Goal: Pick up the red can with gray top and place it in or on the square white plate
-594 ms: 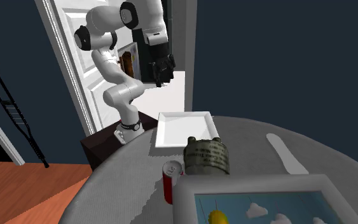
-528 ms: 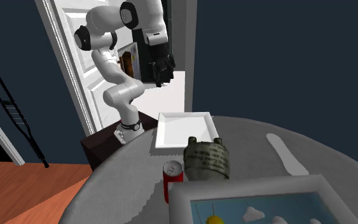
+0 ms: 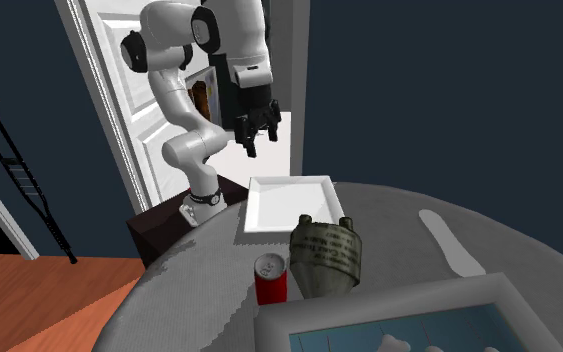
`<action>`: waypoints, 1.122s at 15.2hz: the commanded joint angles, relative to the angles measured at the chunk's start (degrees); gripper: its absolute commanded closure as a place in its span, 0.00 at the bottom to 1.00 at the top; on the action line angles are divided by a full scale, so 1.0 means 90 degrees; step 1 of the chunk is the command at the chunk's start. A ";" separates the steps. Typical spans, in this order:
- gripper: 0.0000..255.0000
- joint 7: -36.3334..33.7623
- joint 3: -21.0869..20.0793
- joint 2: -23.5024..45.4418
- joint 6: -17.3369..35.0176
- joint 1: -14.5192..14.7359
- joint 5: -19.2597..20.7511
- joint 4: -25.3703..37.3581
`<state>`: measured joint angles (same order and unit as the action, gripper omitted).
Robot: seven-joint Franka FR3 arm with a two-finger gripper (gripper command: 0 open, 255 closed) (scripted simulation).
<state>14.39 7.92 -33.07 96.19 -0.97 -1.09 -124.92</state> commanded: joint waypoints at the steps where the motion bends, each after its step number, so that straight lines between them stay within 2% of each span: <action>1: 0.00 0.0249 0.0197 0.0526 0.0034 -0.0030 0.0075 0.0411; 10: 0.00 0.1200 0.0859 0.2748 0.0066 -0.0158 0.0040 0.2257; 17: 0.00 0.1934 0.1201 0.4705 -0.0315 -0.0484 -0.0308 0.4298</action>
<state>30.81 18.35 6.63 94.21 -4.77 -3.36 -89.30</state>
